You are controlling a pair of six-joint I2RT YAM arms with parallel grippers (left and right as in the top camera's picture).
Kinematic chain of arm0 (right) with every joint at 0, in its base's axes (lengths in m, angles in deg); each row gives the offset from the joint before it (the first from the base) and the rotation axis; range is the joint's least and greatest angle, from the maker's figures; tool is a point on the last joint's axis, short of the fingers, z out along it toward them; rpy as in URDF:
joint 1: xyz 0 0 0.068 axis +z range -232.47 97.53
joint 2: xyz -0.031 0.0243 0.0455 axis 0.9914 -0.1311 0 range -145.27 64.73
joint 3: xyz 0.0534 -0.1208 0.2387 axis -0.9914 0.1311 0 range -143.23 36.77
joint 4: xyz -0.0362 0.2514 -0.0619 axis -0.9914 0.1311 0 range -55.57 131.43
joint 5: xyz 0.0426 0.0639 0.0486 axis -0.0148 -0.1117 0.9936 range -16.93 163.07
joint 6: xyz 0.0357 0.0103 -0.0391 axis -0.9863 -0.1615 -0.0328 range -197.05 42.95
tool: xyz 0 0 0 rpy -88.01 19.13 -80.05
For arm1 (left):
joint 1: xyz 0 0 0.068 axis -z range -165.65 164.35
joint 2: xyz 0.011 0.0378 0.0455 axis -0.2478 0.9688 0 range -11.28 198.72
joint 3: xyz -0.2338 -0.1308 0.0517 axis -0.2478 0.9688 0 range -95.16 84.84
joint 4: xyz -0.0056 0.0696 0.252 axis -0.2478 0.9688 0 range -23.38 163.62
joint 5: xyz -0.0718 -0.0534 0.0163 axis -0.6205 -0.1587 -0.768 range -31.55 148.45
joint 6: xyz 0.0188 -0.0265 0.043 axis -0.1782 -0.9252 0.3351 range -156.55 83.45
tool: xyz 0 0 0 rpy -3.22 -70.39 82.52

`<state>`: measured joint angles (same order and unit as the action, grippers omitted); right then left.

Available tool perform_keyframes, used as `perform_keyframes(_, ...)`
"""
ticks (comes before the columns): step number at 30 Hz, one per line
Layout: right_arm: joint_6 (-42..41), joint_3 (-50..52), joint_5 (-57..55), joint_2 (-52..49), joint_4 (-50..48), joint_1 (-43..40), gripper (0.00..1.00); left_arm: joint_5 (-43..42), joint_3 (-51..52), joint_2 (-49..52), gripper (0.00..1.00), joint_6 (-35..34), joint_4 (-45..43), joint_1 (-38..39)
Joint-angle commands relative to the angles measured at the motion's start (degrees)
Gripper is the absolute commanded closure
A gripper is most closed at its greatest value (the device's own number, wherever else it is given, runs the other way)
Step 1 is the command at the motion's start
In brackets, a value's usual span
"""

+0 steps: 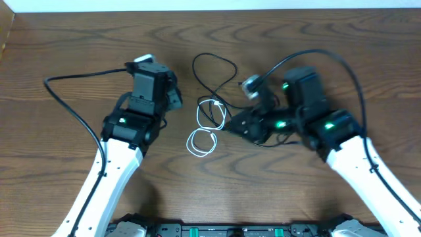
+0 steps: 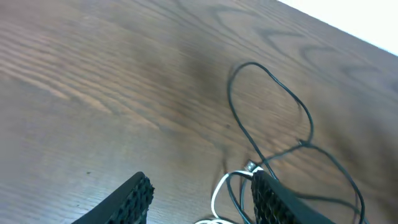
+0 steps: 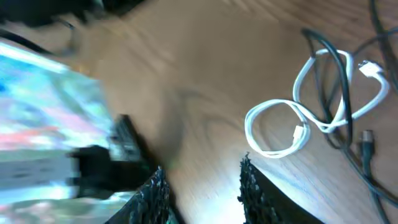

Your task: Untangle cables

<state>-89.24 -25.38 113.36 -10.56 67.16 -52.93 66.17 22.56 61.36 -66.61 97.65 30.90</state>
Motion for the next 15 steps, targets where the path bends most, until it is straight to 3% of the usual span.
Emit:
perform_keyframes(1,0.07,-0.28,-19.91,-0.42,0.42,6.56,0.6,0.66,-0.46,-0.85,0.48,-2.19,0.46,-1.29)
perform_keyframes(5,-0.24,-0.28,-33.44,-6.32,-1.77,14.05,0.56,0.44,-0.46,-0.85,0.47,-2.21,0.98,-1.29)
perform_keyframes(10,-2.93,-0.31,-42.82,-15.56,-6.75,15.93,0.56,0.46,-0.46,-0.85,0.48,-2.19,2.01,-1.29)
perform_keyframes(12,-7.04,-0.31,-52.28,-19.28,-9.7,15.89,0.46,0.46,-0.46,-0.85,0.47,-2.16,2.45,-1.29)
perform_keyframes(15,-7.5,-0.31,-55.8,-22.01,-12.24,15.87,0.33,0.46,-0.46,-0.85,0.47,-2.19,2.78,-1.29)
